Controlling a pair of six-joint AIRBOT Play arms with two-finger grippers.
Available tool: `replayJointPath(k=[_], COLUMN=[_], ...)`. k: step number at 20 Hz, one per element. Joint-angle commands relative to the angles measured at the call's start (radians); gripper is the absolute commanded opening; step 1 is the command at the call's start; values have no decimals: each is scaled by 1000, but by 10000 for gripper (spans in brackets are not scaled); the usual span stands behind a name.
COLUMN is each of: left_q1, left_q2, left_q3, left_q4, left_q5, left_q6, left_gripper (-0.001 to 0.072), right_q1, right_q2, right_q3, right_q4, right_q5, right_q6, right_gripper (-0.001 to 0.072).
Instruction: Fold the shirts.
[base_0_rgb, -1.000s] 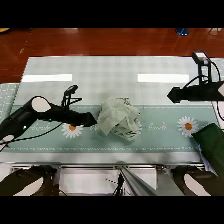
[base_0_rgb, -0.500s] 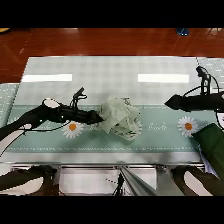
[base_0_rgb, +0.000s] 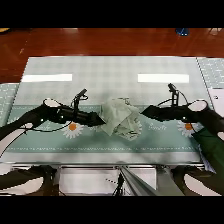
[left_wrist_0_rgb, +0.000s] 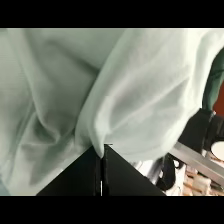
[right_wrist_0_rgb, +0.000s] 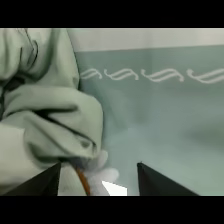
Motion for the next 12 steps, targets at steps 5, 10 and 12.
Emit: replayJointPath(k=[5,10,12], left_q1=[1,54,134], left_q2=[-1,61,157], left_q3=[1,29,82], left_q4=[-3,-2,-2], left_q5=[-41,-50,-80], left_q6=[10,29,25], left_gripper=[20,18,18], right_q1=[188,140,56], right_q2=[-171,-106,-7], right_q3=[-13,39,74], right_q4=[365,370,266], right_q5=[-263,-246,-176], right_q6=[-155,-233,-226], right_gripper=[416,22,22])
